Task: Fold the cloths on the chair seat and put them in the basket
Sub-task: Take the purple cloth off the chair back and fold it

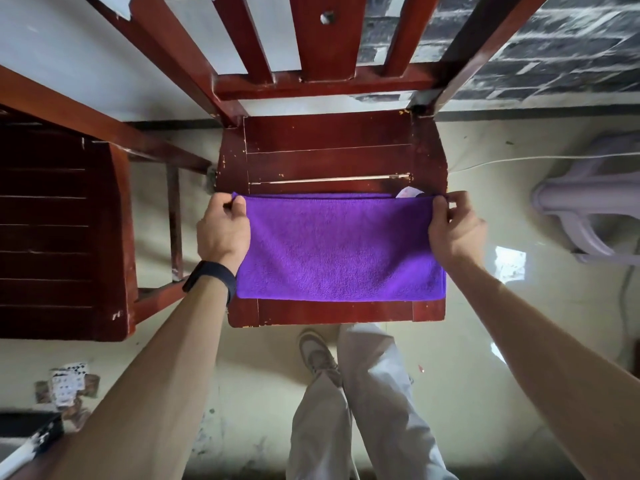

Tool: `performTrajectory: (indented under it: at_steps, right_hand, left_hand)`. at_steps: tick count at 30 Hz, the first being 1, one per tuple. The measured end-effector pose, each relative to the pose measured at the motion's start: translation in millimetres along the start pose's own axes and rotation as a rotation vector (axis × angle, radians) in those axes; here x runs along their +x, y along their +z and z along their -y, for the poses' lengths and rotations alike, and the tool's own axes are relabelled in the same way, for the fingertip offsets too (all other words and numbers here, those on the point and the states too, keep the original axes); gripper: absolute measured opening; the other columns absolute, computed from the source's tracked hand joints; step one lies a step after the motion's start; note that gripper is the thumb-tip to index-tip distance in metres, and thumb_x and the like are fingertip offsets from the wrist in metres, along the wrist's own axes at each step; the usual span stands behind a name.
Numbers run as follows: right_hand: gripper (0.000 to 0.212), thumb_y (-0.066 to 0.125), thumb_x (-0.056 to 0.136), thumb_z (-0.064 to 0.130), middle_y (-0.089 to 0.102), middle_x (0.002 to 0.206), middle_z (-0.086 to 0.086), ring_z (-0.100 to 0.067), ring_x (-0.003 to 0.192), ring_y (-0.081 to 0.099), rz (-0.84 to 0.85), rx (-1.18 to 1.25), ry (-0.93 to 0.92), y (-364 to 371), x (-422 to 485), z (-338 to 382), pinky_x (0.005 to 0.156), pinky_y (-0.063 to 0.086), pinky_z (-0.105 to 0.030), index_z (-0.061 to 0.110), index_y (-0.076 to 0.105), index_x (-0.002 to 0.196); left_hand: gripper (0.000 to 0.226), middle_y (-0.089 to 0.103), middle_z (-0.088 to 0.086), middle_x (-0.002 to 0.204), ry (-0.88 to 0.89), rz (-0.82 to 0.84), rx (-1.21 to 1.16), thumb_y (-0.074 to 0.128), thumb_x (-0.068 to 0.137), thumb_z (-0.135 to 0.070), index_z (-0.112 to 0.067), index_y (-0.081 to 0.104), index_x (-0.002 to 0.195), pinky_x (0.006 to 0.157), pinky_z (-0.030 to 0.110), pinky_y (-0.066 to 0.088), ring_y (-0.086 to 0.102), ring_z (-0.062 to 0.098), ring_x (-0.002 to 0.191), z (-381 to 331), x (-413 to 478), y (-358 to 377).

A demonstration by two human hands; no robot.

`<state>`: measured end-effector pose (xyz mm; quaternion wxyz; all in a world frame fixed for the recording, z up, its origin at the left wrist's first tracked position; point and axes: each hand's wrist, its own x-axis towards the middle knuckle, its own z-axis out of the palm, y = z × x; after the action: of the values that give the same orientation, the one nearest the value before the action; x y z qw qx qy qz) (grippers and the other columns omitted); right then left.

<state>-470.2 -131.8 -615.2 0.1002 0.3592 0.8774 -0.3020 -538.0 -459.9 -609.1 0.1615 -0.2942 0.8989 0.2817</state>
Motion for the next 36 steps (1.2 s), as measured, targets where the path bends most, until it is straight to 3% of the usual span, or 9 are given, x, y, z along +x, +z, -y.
performTrajectory:
  at_steps: [2,5,8,11,13,18,25,29,36]
  right_hand:
    - [0.022,0.045,0.102,0.033,0.070,0.094,-0.019,-0.042,0.093,0.060,-0.017,-0.058,-0.084,0,-1,-7,0.078,0.042,-0.040,0.015,0.055,0.110]
    - [0.027,0.047,0.098,0.032,0.062,0.104,-0.018,-0.037,0.101,0.052,-0.074,-0.087,-0.177,-3,-4,-12,0.088,0.039,-0.042,0.015,0.056,0.118]
    - [0.032,0.055,0.094,0.029,0.059,0.112,-0.017,-0.036,0.101,0.049,-0.171,-0.184,-0.412,-3,-13,3,0.090,0.039,-0.044,0.012,0.059,0.121]
    - [0.033,0.063,0.091,0.029,0.061,0.115,-0.009,-0.032,0.102,0.049,-0.092,-0.314,-0.691,9,-25,32,0.083,0.043,-0.043,0.019,0.064,0.122]
    - [0.036,0.066,0.089,0.029,0.064,0.114,-0.007,-0.032,0.105,0.051,0.007,-0.438,-0.770,19,-23,45,0.082,0.045,-0.044,0.021,0.065,0.123]
    - [0.028,0.070,0.083,0.028,0.064,0.106,-0.013,-0.037,0.104,0.055,0.176,-0.552,-0.704,23,-9,59,0.082,0.045,-0.047,0.014,0.067,0.106]
    - [0.029,0.059,0.089,0.037,0.062,0.114,-0.007,-0.033,0.113,0.051,0.251,-0.541,-0.629,10,5,55,0.095,0.039,-0.049,0.018,0.066,0.110]
    - [0.025,0.050,0.096,0.037,0.062,0.111,-0.005,-0.034,0.109,0.052,0.246,-0.503,-0.627,8,8,53,0.094,0.040,-0.052,0.019,0.058,0.111]
    - [0.026,0.044,0.099,0.035,0.063,0.114,-0.006,-0.035,0.110,0.053,0.301,-0.540,-0.616,9,16,60,0.096,0.037,-0.052,0.019,0.056,0.115]
  left_hand:
    - [0.021,0.067,0.001,0.088,0.076,-0.039,0.103,0.047,0.098,-0.045,-0.029,0.058,0.108,0.073,0.037,0.050,0.062,0.031,0.089,0,-1,-3]
    - [0.023,0.063,0.011,0.109,0.227,-0.115,0.220,0.052,0.096,-0.035,-0.023,0.057,0.115,0.077,0.043,0.048,0.058,0.036,0.104,2,-6,-4]
    - [0.033,0.056,0.010,0.124,0.582,-0.180,0.398,0.054,0.091,-0.028,-0.021,0.059,0.122,0.088,0.044,0.044,0.053,0.032,0.111,-5,-18,2]
    - [0.031,0.059,0.003,0.121,0.898,-0.051,0.517,0.058,0.089,-0.030,-0.024,0.065,0.118,0.089,0.042,0.045,0.055,0.026,0.109,-19,-19,11]
    - [0.023,0.063,0.002,0.111,0.987,-0.001,0.588,0.062,0.087,-0.028,-0.022,0.069,0.108,0.086,0.043,0.045,0.057,0.027,0.103,-25,-15,13]
    - [0.014,0.065,0.003,0.095,0.965,0.052,0.701,0.070,0.082,-0.031,-0.020,0.066,0.089,0.085,0.043,0.043,0.057,0.028,0.097,-40,-7,9]
    - [0.017,0.061,0.000,0.114,0.863,0.252,0.634,0.069,0.089,-0.034,-0.025,0.070,0.103,0.090,0.041,0.043,0.054,0.025,0.108,-51,10,1]
    - [0.015,0.069,0.000,0.102,0.837,0.242,0.559,0.064,0.093,-0.030,-0.023,0.067,0.105,0.080,0.038,0.046,0.058,0.025,0.099,-52,15,-1]
    - [0.014,0.072,0.003,0.099,0.860,0.227,0.572,0.058,0.094,-0.025,-0.022,0.066,0.106,0.083,0.036,0.043,0.060,0.028,0.097,-59,16,-1]
